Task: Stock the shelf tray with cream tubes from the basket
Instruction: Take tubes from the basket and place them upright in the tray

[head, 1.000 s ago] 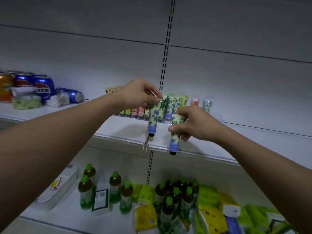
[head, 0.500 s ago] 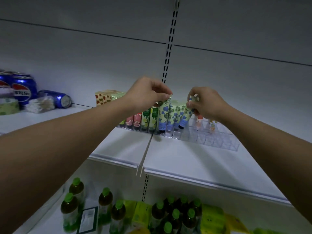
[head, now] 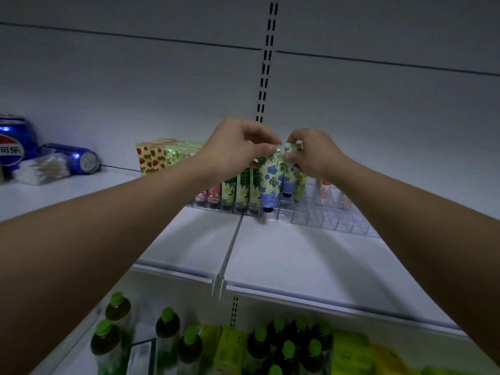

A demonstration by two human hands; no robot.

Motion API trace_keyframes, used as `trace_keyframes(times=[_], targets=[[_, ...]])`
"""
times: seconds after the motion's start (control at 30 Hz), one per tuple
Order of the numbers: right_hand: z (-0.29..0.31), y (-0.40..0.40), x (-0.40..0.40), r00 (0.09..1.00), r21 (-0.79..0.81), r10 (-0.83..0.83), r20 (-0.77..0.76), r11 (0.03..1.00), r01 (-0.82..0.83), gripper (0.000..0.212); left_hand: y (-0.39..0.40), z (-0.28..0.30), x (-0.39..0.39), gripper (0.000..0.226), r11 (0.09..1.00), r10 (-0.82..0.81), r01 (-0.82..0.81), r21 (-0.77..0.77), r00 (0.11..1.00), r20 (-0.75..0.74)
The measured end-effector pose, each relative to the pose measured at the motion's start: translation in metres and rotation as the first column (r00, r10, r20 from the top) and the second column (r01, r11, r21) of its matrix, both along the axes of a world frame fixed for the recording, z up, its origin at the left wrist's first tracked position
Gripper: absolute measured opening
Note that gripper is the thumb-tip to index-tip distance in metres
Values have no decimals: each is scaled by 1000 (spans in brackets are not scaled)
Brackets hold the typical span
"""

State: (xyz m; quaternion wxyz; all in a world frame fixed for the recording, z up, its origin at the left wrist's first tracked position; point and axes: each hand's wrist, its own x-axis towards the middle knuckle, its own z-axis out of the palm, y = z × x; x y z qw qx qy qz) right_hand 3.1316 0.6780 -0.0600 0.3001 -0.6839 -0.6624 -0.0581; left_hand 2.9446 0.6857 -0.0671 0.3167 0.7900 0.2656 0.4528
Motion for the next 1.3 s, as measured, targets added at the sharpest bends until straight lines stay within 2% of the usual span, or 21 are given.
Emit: trace_keyframes(times=[0.3, 0.6, 0.7, 0.93, 1.07, 1.2, 1.3], targets=[[-20, -2, -7, 1000, -44, -27, -6, 999, 27, 22, 0, -2, -5, 11, 1000, 24, -24, -3, 1000, -13], [-24, -25, -3, 993, -34, -121, -2, 992, 120, 52, -11, 8, -10, 11, 998, 58, -58, 12, 996, -63], [-27, -44, -3, 996, -81, -78, 45, 993, 81, 48, -19, 13, -11, 11, 996, 82, -80, 29, 993, -85], [-60, -87, -14, 984, -297, 151, 94, 948, -117, 40, -32, 28, 1, 11, 982, 169, -155, 110, 976, -135], [-93, -105, -7, 971, -382, 237, 6, 898, -217, 53, -29, 25, 15, 10, 964, 234, -210, 163, 961, -148], [-116, -109, 1, 973, -366, 228, -21, 904, -220, 60, -23, 15, 28, 11, 908, 370, -317, 275, 914, -168], [-119, -107, 3, 974, -356, 226, -30, 908, -221, 62, -16, 8, 38, 13, 886, 417, -362, 290, 895, -156]])
